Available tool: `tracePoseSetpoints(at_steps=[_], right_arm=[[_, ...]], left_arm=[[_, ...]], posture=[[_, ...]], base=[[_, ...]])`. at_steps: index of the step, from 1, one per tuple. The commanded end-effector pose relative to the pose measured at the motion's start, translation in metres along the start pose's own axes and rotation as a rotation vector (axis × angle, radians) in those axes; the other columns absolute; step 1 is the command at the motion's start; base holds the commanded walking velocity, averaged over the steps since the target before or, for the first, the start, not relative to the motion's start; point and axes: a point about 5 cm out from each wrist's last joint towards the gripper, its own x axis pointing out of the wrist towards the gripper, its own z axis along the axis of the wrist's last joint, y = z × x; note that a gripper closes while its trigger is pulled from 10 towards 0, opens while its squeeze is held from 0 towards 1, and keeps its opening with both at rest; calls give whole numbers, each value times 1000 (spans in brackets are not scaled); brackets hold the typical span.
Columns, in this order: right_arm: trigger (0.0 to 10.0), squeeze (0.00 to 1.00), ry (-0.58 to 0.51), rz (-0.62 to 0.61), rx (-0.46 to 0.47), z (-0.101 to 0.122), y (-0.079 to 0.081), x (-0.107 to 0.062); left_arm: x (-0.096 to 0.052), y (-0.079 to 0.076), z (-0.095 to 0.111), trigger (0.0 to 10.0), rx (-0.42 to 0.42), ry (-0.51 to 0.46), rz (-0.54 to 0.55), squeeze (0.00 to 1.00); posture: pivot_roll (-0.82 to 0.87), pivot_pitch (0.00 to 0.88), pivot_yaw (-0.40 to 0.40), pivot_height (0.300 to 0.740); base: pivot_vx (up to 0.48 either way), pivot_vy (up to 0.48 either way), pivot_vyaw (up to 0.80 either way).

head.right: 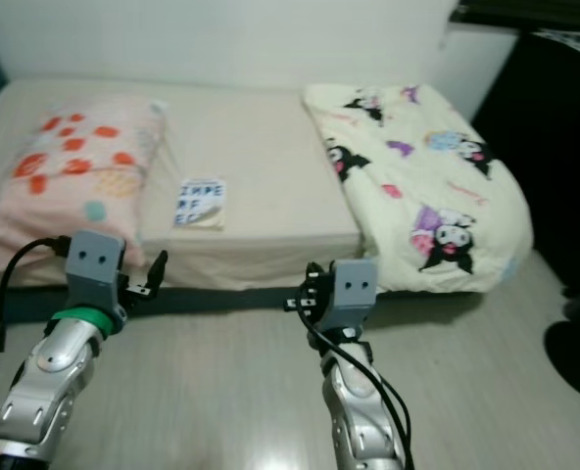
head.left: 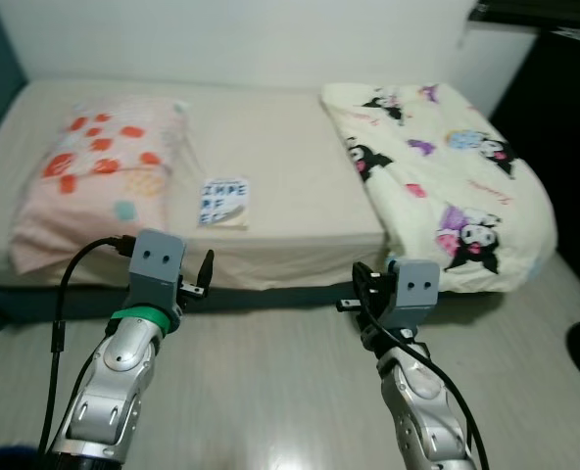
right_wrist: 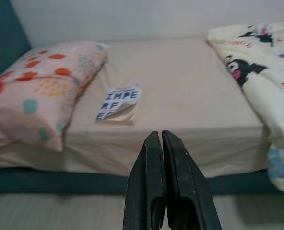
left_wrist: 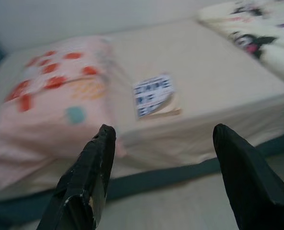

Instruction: Clean up the room

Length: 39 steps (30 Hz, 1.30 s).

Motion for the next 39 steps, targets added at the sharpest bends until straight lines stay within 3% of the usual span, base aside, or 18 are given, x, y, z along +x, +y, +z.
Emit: tracePoseSetpoints(at_steps=[1,15,33,37,39], right_arm=[[10000,0,30,-24,-13,-6,-6,-4],[10000,0,35,-18,-20,-7,-5,-4],[10000,0,92,-10,-36,-25,-7,-11],[10000,0,152,-10,-54,-41,-11,-16],[10000,0,277,-21,-72,-73,-21,-31]], left_arm=[[-1,-6,-7,10000,7,25,-22,0],[1,-9,-9,10000,-17,47,-23,0],[-4,-9,-32,10000,4,128,-8,0],[-10,-10,-45,10000,24,156,-16,0],[-22,-12,-73,10000,38,219,-41,0]], posture=[[-27,31,5,709],[-28,26,4,709],[-24,23,4,709],[-25,28,2,709],[-21,36,-6,709]], base=[[0,0,0],[0,0,0],[0,0,0],[0,0,0],[0,0,0]])
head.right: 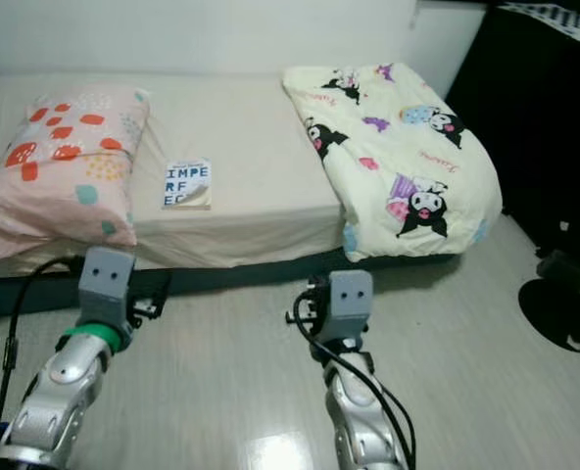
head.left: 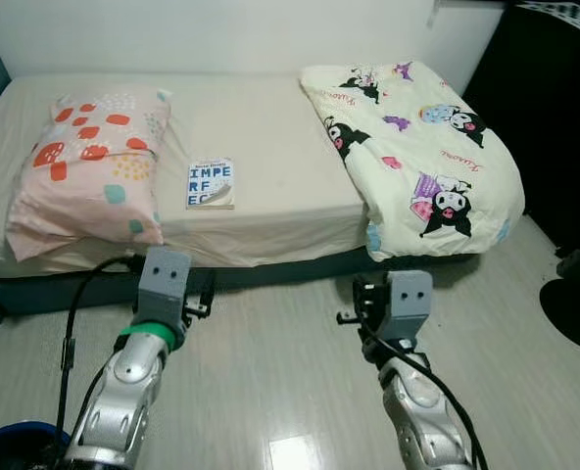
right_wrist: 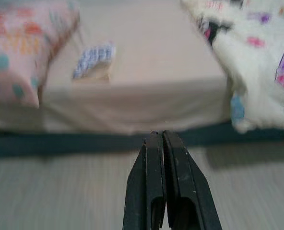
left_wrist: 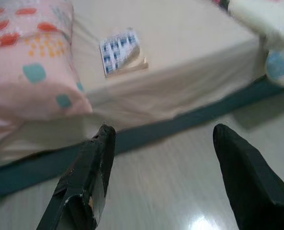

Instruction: Clean up the room

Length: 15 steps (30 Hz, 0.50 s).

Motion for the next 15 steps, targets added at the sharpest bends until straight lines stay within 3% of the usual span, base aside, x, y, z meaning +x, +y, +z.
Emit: tracePoseSetpoints(at_steps=[1,4,8,9,15], right_arm=[[10000,0,107,-9,-15,-29,-6,-10],[10000,0,258,-49,-24,-67,-17,-26],[10000,0,327,-72,-38,-82,-23,-34],[10000,0,433,-104,-66,-102,-32,-51],[10000,0,463,-92,-82,-112,-35,-60]], left_arm=[[-7,-4,-24,10000,17,56,-27,0],[-20,-8,-62,10000,19,154,-66,0],[-27,-11,-79,10000,26,210,-94,0],[-38,-18,-102,10000,50,296,-149,0],[-46,-26,-111,10000,42,315,-191,0]], posture=[[-21,36,-6,709],[-15,41,-12,709],[-13,46,-21,709],[-10,56,-29,709],[-3,67,-36,709]], base=[[0,0,0],[0,0,0],[0,0,0],[0,0,0],[0,0,0]])
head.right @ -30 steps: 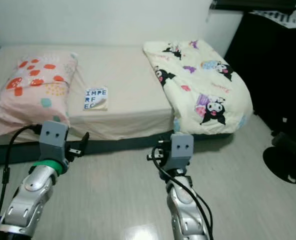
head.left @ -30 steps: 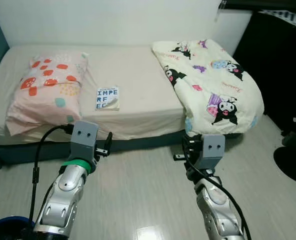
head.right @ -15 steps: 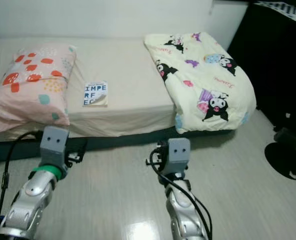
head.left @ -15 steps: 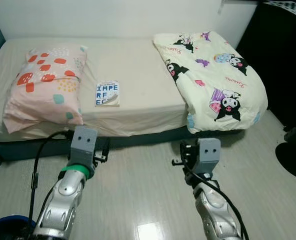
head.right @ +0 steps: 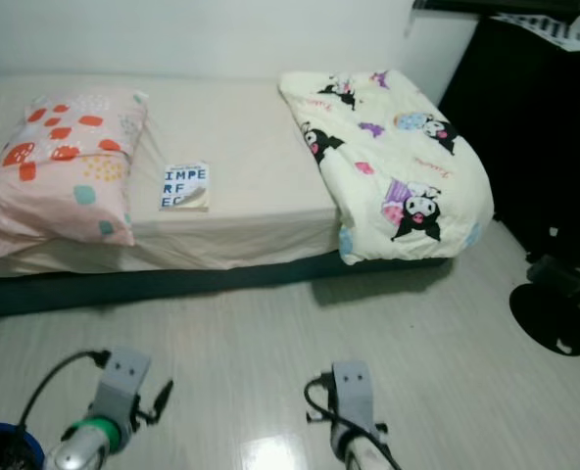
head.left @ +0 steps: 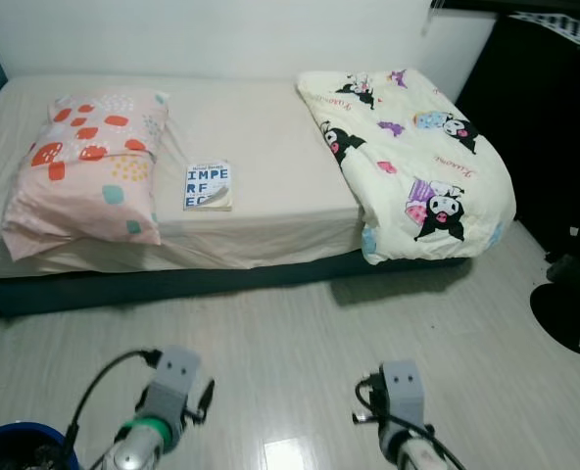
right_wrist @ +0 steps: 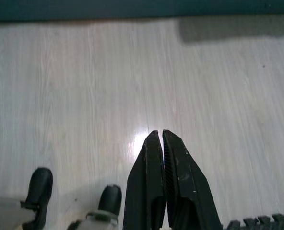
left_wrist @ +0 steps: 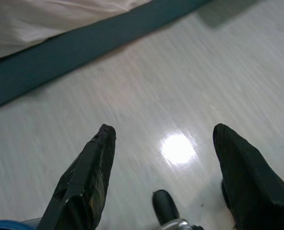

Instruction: Clean up the room

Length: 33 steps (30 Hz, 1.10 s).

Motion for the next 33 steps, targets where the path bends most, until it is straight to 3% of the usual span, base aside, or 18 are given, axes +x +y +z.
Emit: tracePoseSetpoints(at_steps=[1,10,33], right_arm=[[10000,0,-10,8,-10,-1,0,-1],[10000,0,-18,34,-24,-2,8,2],[10000,0,-71,30,-4,6,8,6]], left_arm=[[-1,-4,-2,10000,6,-11,-16,0],[-3,-14,-8,10000,-31,-19,-28,0],[1,-10,-4,10000,-20,-51,-7,0]], posture=[[-3,69,-37,709],[8,73,-46,709],[-5,68,-35,709]], base=[[0,0,0],[0,0,0],[0,0,0]])
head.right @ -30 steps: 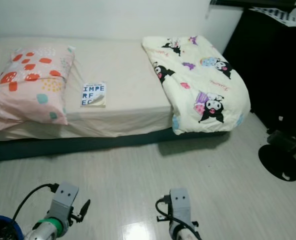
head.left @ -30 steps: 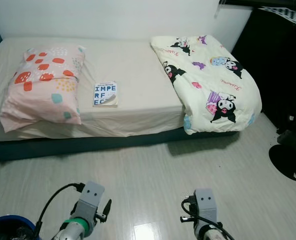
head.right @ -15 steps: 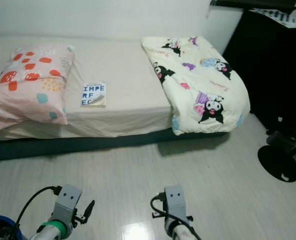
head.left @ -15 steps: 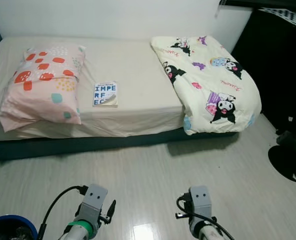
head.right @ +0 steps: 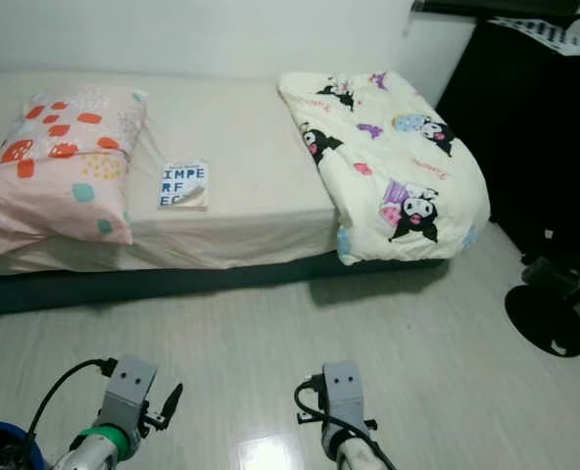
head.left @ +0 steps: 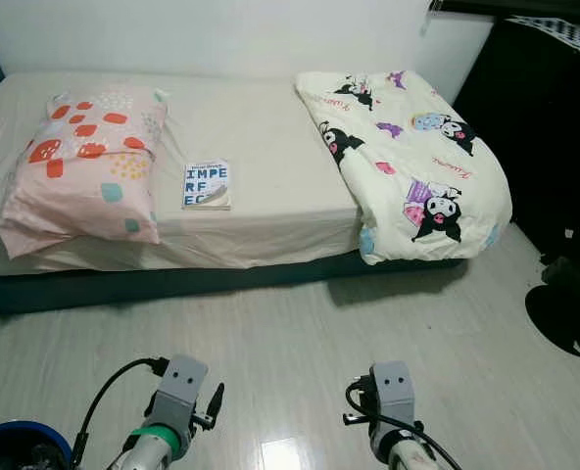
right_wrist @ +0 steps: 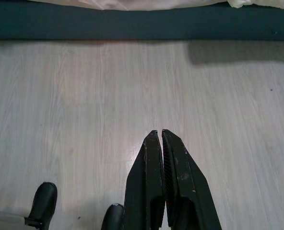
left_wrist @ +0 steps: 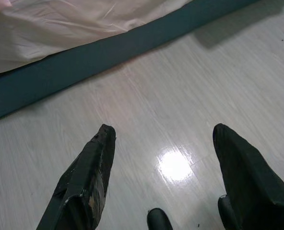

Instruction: Clean up the room

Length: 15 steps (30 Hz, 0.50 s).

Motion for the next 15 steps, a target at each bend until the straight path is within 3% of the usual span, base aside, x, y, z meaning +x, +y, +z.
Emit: tracePoseSetpoints(at_steps=[1,15], right_arm=[[10000,0,17,-11,3,-6,-3,-3],[10000,0,18,-9,-8,-5,-5,-2]], left_arm=[[-2,-3,-7,10000,-3,22,-5,0],[-2,-3,-9,10000,2,30,1,0]], posture=[[-5,68,-35,709],[-1,56,-37,709]], base=[[0,0,0],[0,0,0]])
